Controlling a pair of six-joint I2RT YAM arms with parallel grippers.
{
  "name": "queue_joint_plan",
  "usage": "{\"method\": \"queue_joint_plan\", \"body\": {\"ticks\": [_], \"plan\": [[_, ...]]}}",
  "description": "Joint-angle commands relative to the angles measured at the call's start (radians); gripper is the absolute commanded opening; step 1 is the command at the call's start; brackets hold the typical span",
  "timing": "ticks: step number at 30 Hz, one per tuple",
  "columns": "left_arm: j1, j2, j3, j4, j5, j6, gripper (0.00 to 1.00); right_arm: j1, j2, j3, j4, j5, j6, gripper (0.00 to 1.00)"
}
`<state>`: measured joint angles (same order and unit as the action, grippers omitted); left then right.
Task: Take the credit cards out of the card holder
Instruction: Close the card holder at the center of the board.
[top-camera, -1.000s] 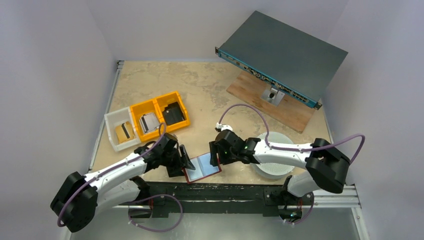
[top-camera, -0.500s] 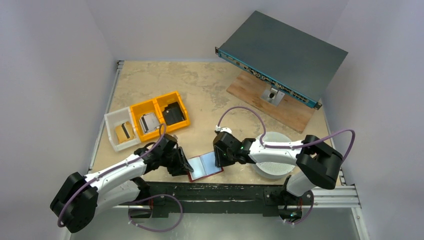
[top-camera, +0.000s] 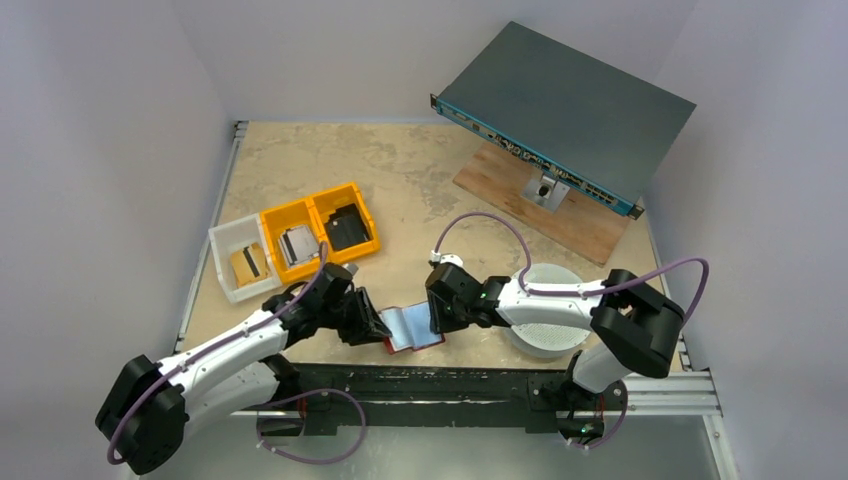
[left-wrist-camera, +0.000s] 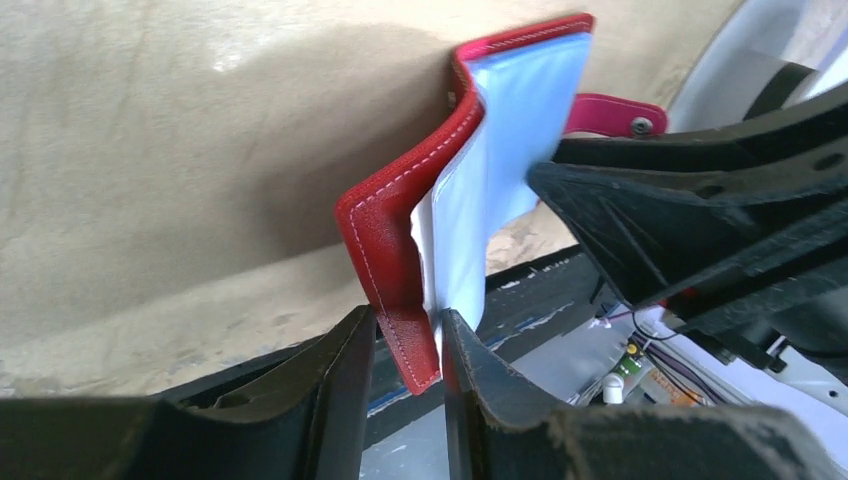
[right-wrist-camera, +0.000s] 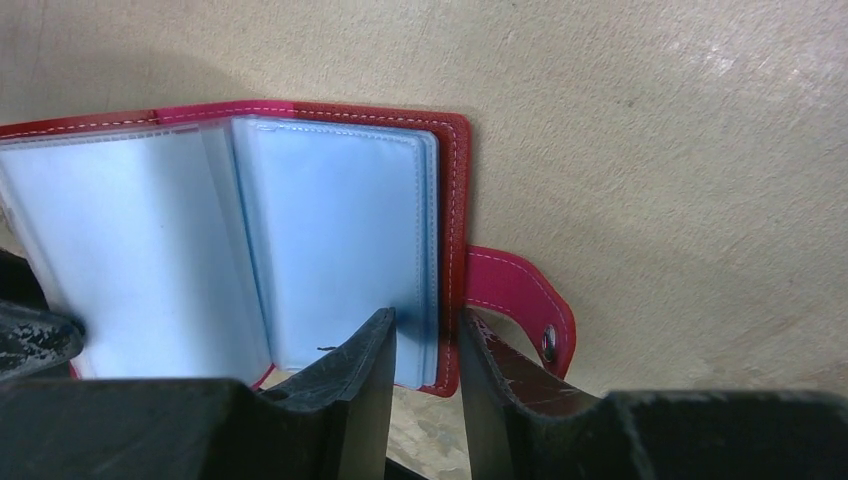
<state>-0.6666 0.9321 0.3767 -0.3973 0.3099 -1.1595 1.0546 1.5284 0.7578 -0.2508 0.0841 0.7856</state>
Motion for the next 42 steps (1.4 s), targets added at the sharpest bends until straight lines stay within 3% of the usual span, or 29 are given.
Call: {"method": "queue_joint_plan", "body": {"ticks": [1,10,15,24,33,42], "plan": [[-0.023,0.015,0.082,0.085,0.025,-0.009,0.30,0.007,0.039,0.009,0.048,-0.024,0.023,0.28],[-0.087,0.213,0.191,0.178,0.023,-0.001,0.34,0.008,0.043,-0.003,0.081,-0.053,0.040,0.28],[-0.106,0.298,0.235,0.217,0.021,0.004,0.41,0.007,0.044,-0.017,0.099,-0.068,0.057,0.28],[-0.110,0.403,0.236,0.253,-0.010,-0.036,0.50,0.007,-0.082,-0.045,0.078,-0.040,0.091,0.28],[-0.110,0.521,0.249,0.229,-0.048,-0.073,0.52,0.007,-0.167,-0.053,0.037,0.011,0.106,0.28],[-0.110,0.531,0.264,0.171,-0.083,-0.037,0.58,0.001,-0.276,-0.053,-0.045,0.095,0.119,0.33]]}}
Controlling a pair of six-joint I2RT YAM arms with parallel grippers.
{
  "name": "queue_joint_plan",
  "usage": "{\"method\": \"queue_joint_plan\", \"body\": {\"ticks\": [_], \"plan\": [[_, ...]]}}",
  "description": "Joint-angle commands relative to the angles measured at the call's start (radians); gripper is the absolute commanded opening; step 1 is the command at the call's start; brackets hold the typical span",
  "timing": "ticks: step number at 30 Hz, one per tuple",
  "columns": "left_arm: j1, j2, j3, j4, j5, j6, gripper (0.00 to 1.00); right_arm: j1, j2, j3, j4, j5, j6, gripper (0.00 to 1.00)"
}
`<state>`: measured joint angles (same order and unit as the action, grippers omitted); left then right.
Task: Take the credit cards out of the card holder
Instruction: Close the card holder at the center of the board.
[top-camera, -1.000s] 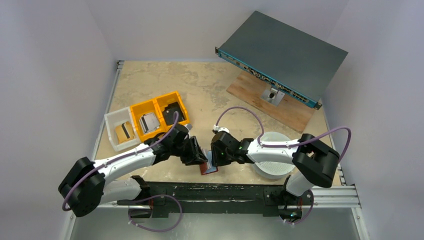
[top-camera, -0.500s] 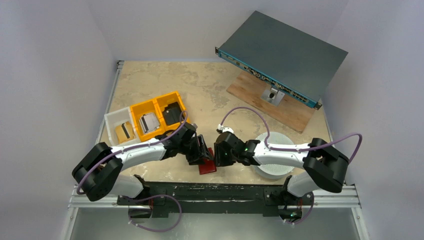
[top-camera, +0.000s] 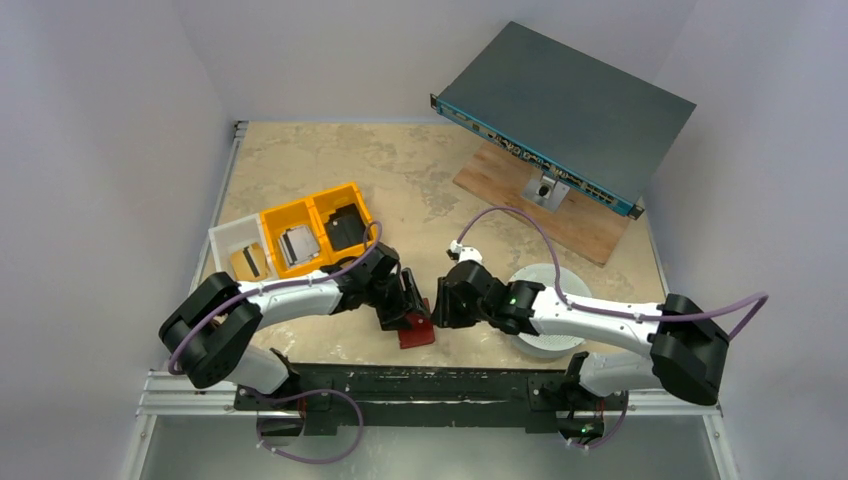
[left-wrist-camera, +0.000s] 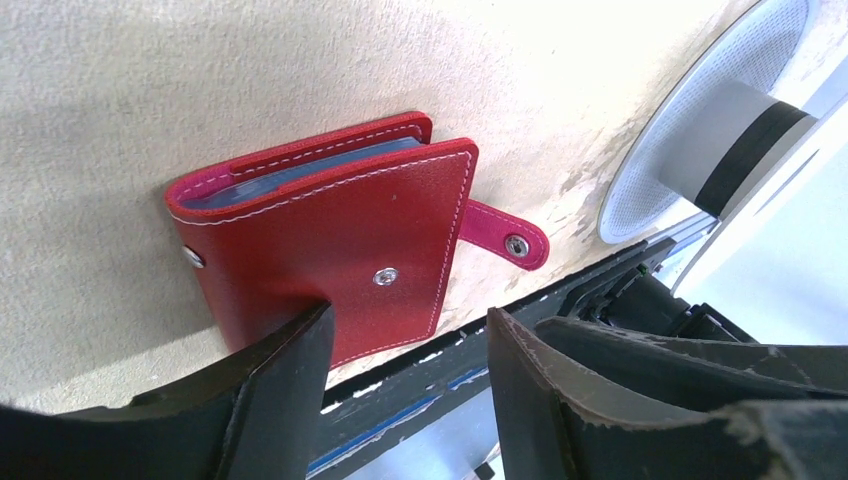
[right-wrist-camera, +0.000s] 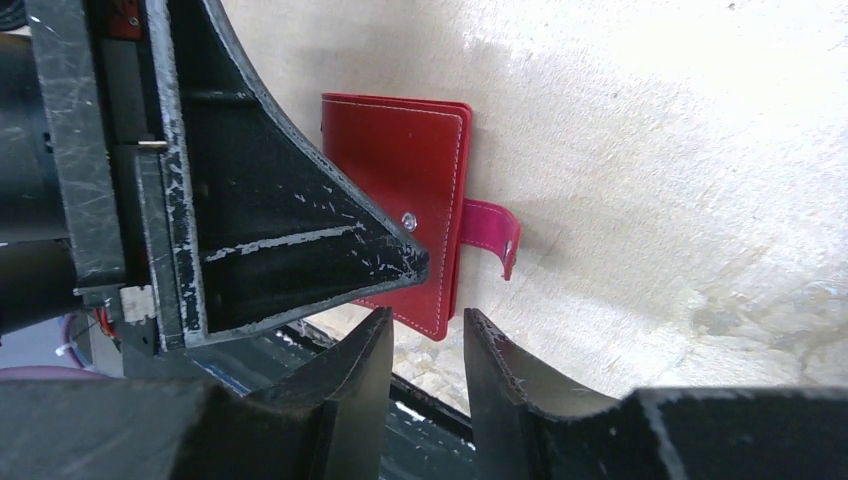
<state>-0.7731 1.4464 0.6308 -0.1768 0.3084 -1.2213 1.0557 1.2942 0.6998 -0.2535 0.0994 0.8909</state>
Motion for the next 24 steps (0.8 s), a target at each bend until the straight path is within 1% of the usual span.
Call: {"method": "queue_joint_plan", "body": {"ticks": [1,5,8,11,13,17,19,21,24], "plan": [[-0.003,0.014,0.011,-0.052,-0.083,0.028,0.59,-0.007,-0.041,0.003,-0.043,0.082,0.009,0.33],[-0.003,0.006,0.023,-0.070,-0.092,0.037,0.59,-0.082,-0.018,-0.026,-0.022,0.048,-0.009,0.33],[-0.005,-0.002,0.025,-0.075,-0.092,0.043,0.57,-0.146,-0.015,-0.054,0.015,0.008,-0.023,0.30],[-0.005,-0.009,0.029,-0.090,-0.101,0.053,0.53,-0.166,-0.013,-0.067,0.050,-0.010,-0.026,0.29],[-0.005,-0.014,0.031,-0.098,-0.106,0.058,0.50,-0.168,0.009,-0.065,0.064,-0.023,-0.026,0.25],[-0.005,-0.016,0.039,-0.110,-0.113,0.063,0.42,-0.168,0.060,-0.062,0.099,-0.056,-0.032,0.13],[-0.005,-0.013,0.045,-0.115,-0.113,0.066,0.35,-0.166,0.076,-0.059,0.112,-0.052,-0.038,0.10],[-0.005,-0.006,0.052,-0.119,-0.114,0.069,0.23,-0.164,0.090,-0.057,0.132,-0.081,-0.035,0.08],[-0.005,0.004,0.062,-0.128,-0.113,0.075,0.06,-0.154,0.101,-0.047,0.147,-0.092,-0.032,0.07]]}}
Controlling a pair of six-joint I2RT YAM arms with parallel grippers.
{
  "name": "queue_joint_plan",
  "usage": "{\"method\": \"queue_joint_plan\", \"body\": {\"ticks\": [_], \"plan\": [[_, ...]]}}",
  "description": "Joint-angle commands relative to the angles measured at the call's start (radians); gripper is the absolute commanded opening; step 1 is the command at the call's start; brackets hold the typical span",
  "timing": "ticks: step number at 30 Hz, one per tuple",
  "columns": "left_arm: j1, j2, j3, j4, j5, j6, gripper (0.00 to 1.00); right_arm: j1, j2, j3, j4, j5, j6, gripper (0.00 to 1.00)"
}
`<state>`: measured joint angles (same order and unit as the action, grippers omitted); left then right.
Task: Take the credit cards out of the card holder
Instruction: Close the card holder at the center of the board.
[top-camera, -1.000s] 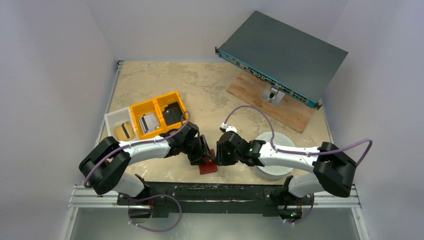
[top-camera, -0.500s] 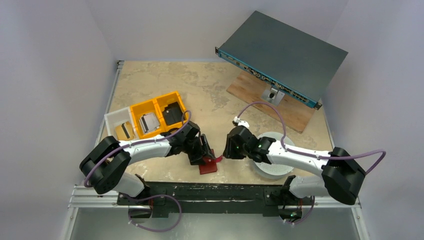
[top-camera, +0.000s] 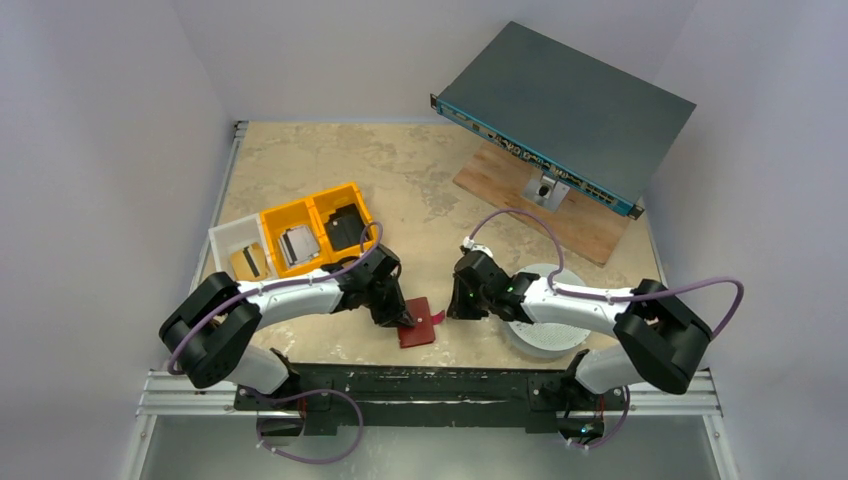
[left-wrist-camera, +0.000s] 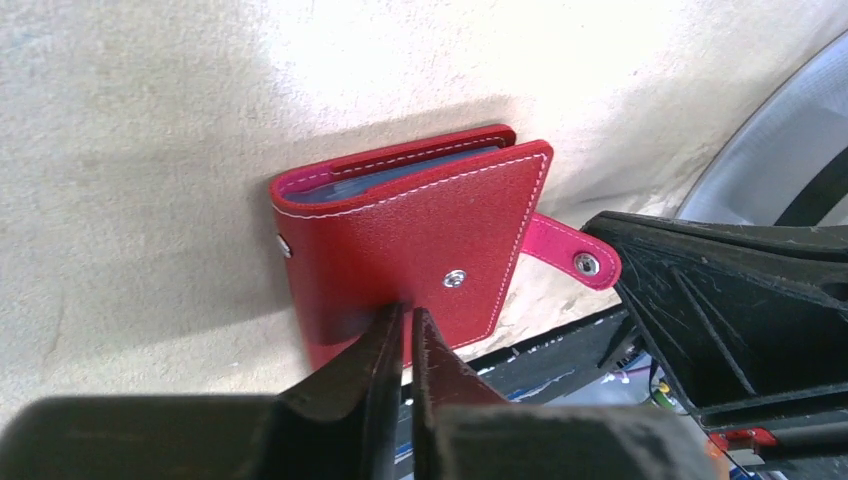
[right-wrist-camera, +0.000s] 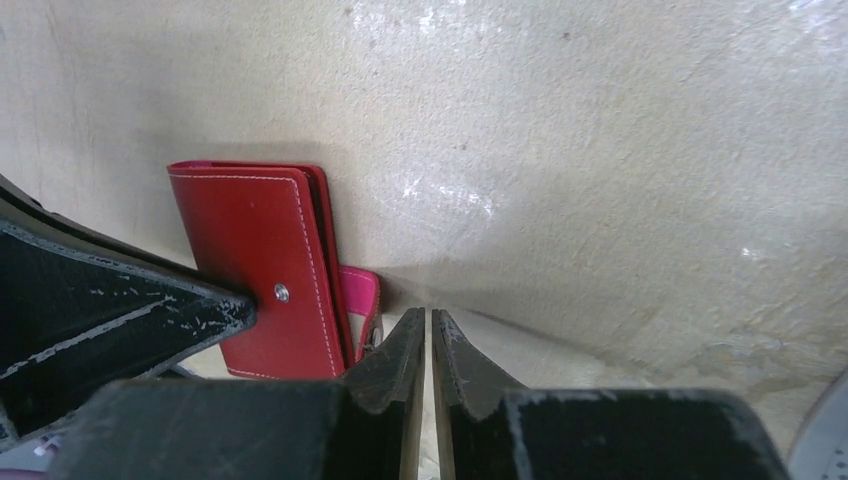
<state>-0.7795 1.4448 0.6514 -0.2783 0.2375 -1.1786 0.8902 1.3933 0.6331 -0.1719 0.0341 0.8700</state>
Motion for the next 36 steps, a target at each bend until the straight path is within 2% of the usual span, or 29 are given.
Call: {"method": "queue_joint_plan", "body": {"ticks": [1,16,28,36], "plan": [[0.002,0.007,0.043,-0.028,-0.041,0.033,0.02,0.016,0.006,0.024,0.070,-0.029,-0.011,0.07],[0.000,0.039,0.053,-0.025,-0.032,0.040,0.00,0.107,0.110,0.111,0.105,-0.030,0.003,0.06],[-0.001,0.049,0.064,-0.020,-0.021,0.052,0.00,0.119,0.171,0.117,0.111,-0.031,0.009,0.06],[-0.004,-0.031,0.130,-0.121,-0.055,0.113,0.00,0.119,0.138,0.120,0.076,-0.010,0.012,0.06]]}}
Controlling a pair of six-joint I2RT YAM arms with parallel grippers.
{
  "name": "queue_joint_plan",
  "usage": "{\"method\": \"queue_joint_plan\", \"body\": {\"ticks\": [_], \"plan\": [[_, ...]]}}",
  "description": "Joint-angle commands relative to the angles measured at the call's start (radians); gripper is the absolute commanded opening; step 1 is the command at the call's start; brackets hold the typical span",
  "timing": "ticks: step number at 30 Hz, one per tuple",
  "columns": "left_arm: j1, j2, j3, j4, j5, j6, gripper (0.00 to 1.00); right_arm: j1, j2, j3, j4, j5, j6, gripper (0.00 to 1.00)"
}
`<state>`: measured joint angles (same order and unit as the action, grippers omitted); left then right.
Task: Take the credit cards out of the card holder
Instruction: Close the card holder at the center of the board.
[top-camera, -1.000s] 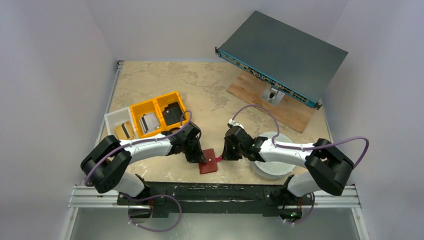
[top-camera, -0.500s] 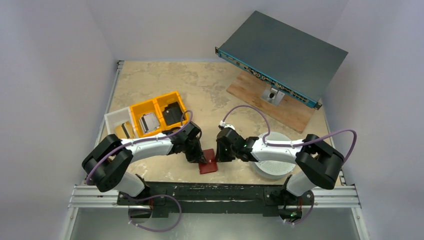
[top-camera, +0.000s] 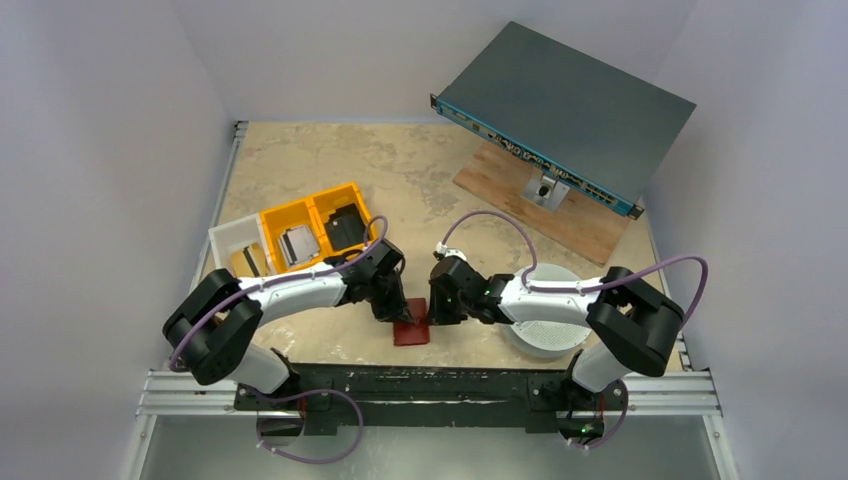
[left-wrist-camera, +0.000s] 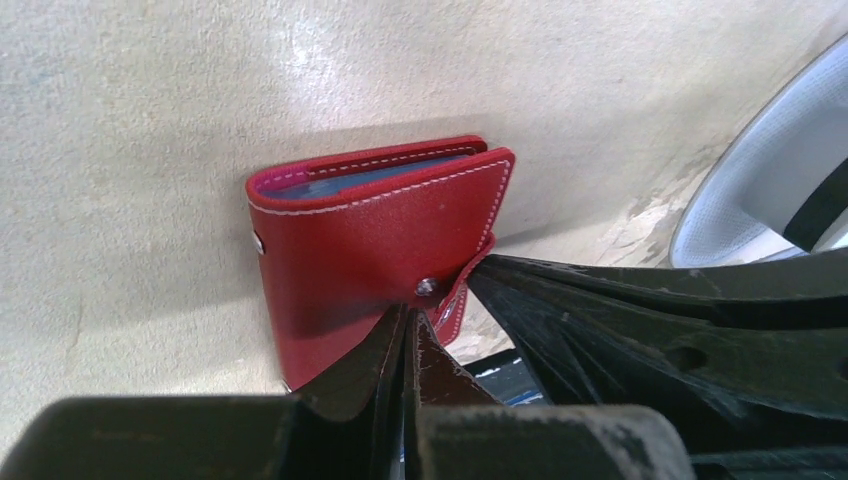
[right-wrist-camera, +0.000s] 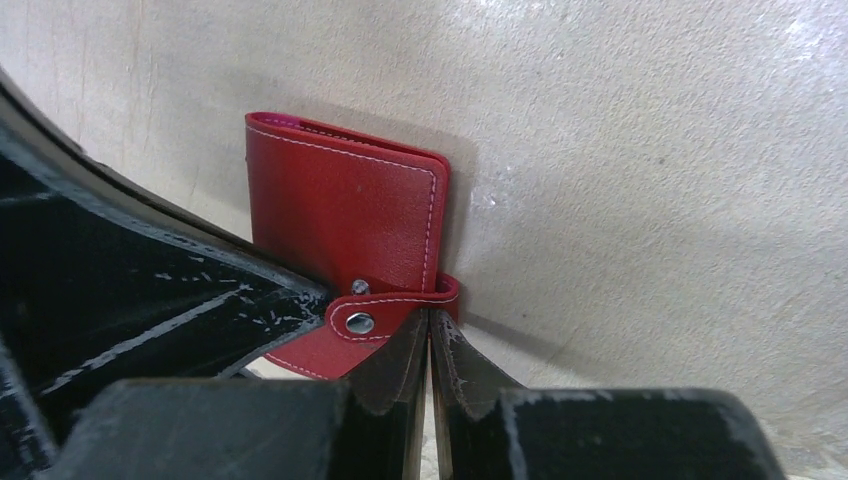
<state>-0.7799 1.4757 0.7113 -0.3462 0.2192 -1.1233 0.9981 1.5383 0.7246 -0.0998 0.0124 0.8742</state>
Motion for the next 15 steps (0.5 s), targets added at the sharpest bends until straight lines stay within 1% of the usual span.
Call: {"method": "queue_joint_plan", "body": {"ticks": [1,3,9,15], "plan": [[-0.003,-0.078,0.084,-0.075,-0.044,0.069,0.00,0.011,-0.014,0.030,0.000,0.011,0.007,0.07],[-0.003,-0.111,0.119,-0.130,-0.067,0.092,0.00,0.011,-0.028,0.036,-0.007,0.010,0.008,0.07],[-0.002,-0.220,0.186,-0.267,-0.145,0.147,0.07,0.011,-0.065,0.067,-0.041,0.004,0.006,0.07],[0.000,-0.345,0.218,-0.344,-0.214,0.204,0.18,0.011,-0.099,0.090,-0.058,0.002,0.012,0.08]]}}
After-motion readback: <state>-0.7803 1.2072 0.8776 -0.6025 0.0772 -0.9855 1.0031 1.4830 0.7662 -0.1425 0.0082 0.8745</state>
